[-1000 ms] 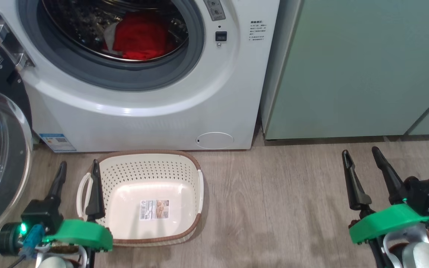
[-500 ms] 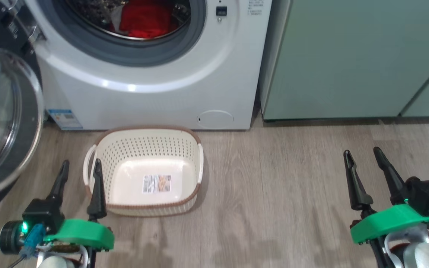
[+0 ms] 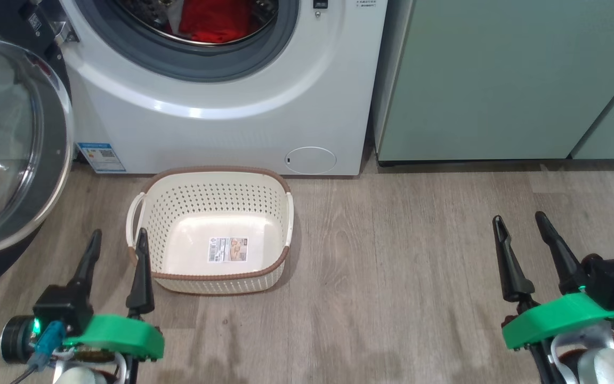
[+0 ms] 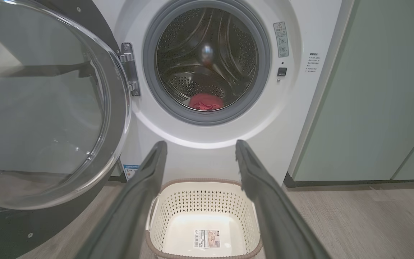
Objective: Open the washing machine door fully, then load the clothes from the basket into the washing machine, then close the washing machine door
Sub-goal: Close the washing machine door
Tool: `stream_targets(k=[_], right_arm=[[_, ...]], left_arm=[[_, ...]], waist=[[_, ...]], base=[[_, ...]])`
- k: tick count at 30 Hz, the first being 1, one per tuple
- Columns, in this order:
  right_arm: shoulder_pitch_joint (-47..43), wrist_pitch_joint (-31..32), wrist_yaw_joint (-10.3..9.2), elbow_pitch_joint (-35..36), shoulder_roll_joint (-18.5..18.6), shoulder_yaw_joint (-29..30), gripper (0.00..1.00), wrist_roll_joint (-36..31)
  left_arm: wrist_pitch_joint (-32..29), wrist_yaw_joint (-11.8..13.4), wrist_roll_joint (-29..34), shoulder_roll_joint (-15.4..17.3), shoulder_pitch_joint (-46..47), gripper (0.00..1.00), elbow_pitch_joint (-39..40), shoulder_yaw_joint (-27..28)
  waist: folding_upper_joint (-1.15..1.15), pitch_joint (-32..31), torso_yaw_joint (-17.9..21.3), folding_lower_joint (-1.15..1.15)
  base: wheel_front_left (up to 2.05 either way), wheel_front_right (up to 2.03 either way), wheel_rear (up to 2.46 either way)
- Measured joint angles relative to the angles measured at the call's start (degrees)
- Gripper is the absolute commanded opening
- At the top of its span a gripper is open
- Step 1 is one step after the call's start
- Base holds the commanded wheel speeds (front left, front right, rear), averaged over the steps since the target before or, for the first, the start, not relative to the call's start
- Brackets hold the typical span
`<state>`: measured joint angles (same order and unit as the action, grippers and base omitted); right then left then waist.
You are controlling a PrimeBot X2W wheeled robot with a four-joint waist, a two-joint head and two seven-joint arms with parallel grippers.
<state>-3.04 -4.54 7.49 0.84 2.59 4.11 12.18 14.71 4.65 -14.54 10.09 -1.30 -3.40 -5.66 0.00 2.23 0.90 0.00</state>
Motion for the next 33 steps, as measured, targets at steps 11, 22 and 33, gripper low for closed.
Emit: stream_targets(k=[11,22,33], right_arm=[[0.0,-0.07,0.0,-0.23,0.0,0.0,1.0,0.01],[-0.28,-0.07,0.0,0.03,-0.01,1.16,1.0,0.16],[-0.25,0.1,0.0,0.85,-0.03,0.82,1.0,0.13]], left_arm=[[0.0,-0.01,0.0,-0.03,0.0,1.0,-0.27,0.07],[0.0,-0.46,-0.01,-0.96,1.19,1.0,-1.24,-0.05],[0.0,-0.42,-0.01,-2.74,1.7,1.0,-1.26,1.29]], waist=[[0.0,-0.29,-0.17,0.0],[0.0,-0.05,-4.98,0.0],[0.0,0.04,-16.51,0.0]], base=[[0.0,0.0,0.0],[0.0,0.0,0.0],[0.0,0.0,0.0]])
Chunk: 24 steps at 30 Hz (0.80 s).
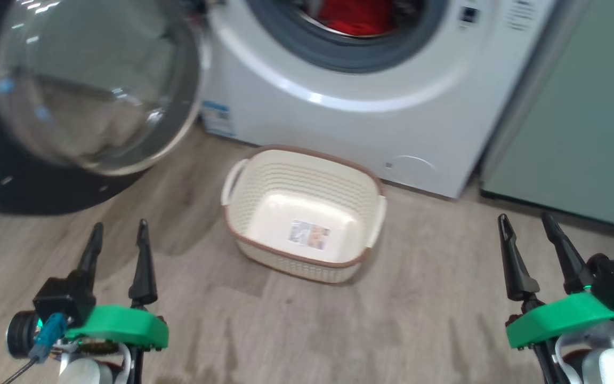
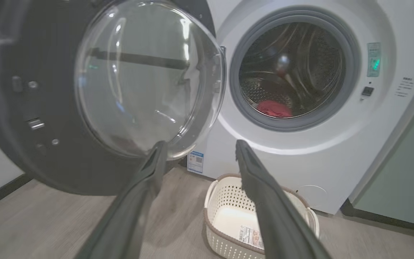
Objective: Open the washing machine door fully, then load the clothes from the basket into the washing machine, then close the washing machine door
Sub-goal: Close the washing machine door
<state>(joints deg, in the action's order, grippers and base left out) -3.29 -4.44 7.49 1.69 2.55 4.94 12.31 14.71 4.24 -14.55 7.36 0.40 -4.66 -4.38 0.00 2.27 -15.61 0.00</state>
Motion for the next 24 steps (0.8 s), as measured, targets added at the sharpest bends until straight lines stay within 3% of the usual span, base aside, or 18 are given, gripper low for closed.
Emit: stream_targets(k=[12,24], right_arm=[[-0.27,0.51,0.0,-0.07,-0.03,-0.92,1.0,0.01],[-0.86,0.76,0.0,-0.08,-0.04,-1.3,1.0,0.02]], left_arm=[[0.0,-0.09,0.1,-0.82,-1.33,1.0,-0.23,1.3],[0.0,-1.07,0.65,-1.53,-1.66,1.0,-0.35,2.79]], waist=[[0.0,-1.57,-10.8,0.0],[0.0,-1.29,-11.84,0.0]], base=[[0.0,0.0,0.0],[0.0,0.0,0.0]])
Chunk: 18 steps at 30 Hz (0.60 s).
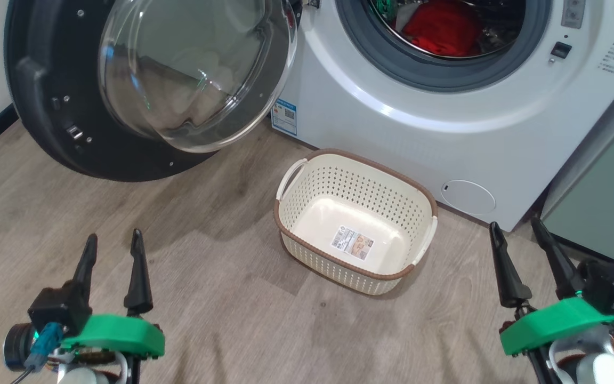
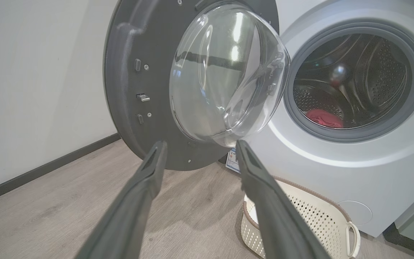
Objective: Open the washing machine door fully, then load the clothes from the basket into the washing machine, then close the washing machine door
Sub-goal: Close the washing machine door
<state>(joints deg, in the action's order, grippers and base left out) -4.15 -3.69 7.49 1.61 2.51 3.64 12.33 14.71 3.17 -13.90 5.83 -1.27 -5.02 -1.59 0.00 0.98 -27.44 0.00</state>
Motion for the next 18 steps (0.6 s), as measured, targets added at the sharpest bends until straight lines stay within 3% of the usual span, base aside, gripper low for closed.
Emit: stream_targets(k=[5,6,7,8,18], right_arm=[[0.0,0.01,0.0,0.0,0.0,0.01,1.0,0.0],[0.0,0.01,0.0,0.0,0.0,0.02,1.0,0.0],[0.0,0.01,0.0,0.0,0.0,0.02,1.0,0.0],[0.0,0.01,0.0,0.0,0.0,0.02,1.0,0.0],[0.01,0.0,0.0,-0.02,0.0,0.02,1.0,0.0]], left_arm=[[0.0,-0.02,0.4,-0.29,0.0,0.99,0.0,0.26],[0.0,-0.02,0.4,-0.33,0.0,0.83,0.0,0.35],[0.0,-0.03,0.41,-0.35,0.0,0.38,0.0,0.44],[0.0,-0.04,0.47,-0.37,0.0,0.0,-0.01,0.53],[0.0,-1.26,0.87,-0.89,0.01,0.0,1.03,1.76]], waist=[[0.0,0.06,0.16,0.0],[0.0,0.06,0.16,0.0],[0.0,0.08,0.17,0.0],[0.0,0.09,0.16,0.0],[0.0,0.5,0.01,0.0]], base=[[0.0,0.0,0.0],[0.0,0.0,0.0],[0.0,0.0,0.0],[0.0,0.0,0.0],[0.0,0.0,0.0]])
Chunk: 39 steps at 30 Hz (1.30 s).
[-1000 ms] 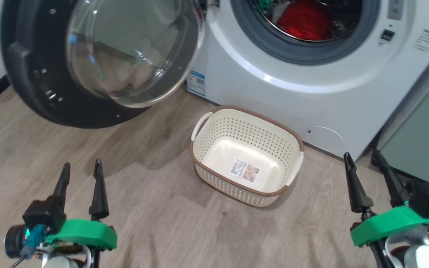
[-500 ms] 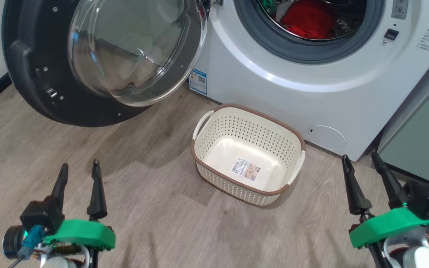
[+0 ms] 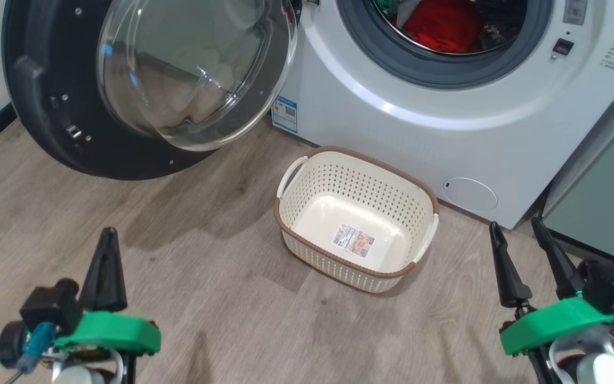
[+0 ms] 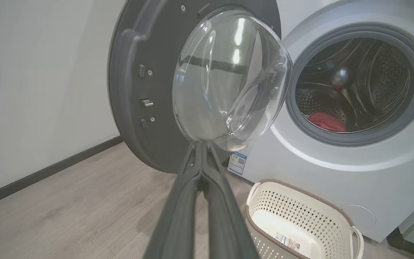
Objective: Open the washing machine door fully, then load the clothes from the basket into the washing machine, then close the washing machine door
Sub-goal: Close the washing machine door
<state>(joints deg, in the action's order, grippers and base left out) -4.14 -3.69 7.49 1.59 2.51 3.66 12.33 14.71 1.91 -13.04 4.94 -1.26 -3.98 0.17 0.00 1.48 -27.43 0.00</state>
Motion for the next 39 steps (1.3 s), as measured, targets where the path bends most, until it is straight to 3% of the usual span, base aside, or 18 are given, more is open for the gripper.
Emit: stream_targets(k=[4,11,16,19,23,31,39], right_arm=[[0.01,0.0,0.0,0.0,0.0,0.04,1.0,0.01],[0.11,0.2,0.0,0.55,-0.01,0.1,1.0,-0.08],[0.77,1.04,0.0,1.96,-0.01,0.42,1.0,-0.99],[1.58,1.47,0.0,2.6,-0.01,0.42,1.0,-1.54],[3.41,2.37,0.0,3.96,0.0,0.25,1.0,-2.53],[6.62,3.28,0.0,5.72,0.02,-0.03,1.0,-3.8],[9.07,4.05,0.0,6.81,0.08,-0.46,1.0,-5.0]], left_arm=[[0.0,-1.55,-3.1,-1.04,0.12,0.0,3.97,1.82],[-0.63,-6.39,-21.73,-1.46,6.33,0.0,10.48,9.34],[-5.19,-8.02,-37.38,3.22,17.47,0.0,13.3,16.0],[-7.33,-8.35,-43.11,6.33,22.67,0.0,12.09,18.87],[-12.39,-8.24,-54.23,12.03,32.5,0.0,3.72,25.05],[-17.29,-5.64,-62.08,22.61,43.46,0.0,-18.98,33.5],[-18.75,-4.64,-63.49,26.18,46.05,0.0,-36.77,35.67]], waist=[[0.0,0.22,-0.02,0.0],[0.0,1.45,0.11,0.0],[0.0,3.44,0.36,0.0],[0.0,4.48,0.6,0.0],[0.0,6.85,1.69,0.0],[0.0,12.25,5.12,-0.01],[0.0,16.73,8.32,-0.01]], base=[[0.0,0.0,0.0],[0.0,0.0,0.0],[0.0,0.0,0.0],[0.0,0.0,0.0],[0.0,0.0,0.0],[0.0,0.0,0.0],[0.0,0.0,0.0]])
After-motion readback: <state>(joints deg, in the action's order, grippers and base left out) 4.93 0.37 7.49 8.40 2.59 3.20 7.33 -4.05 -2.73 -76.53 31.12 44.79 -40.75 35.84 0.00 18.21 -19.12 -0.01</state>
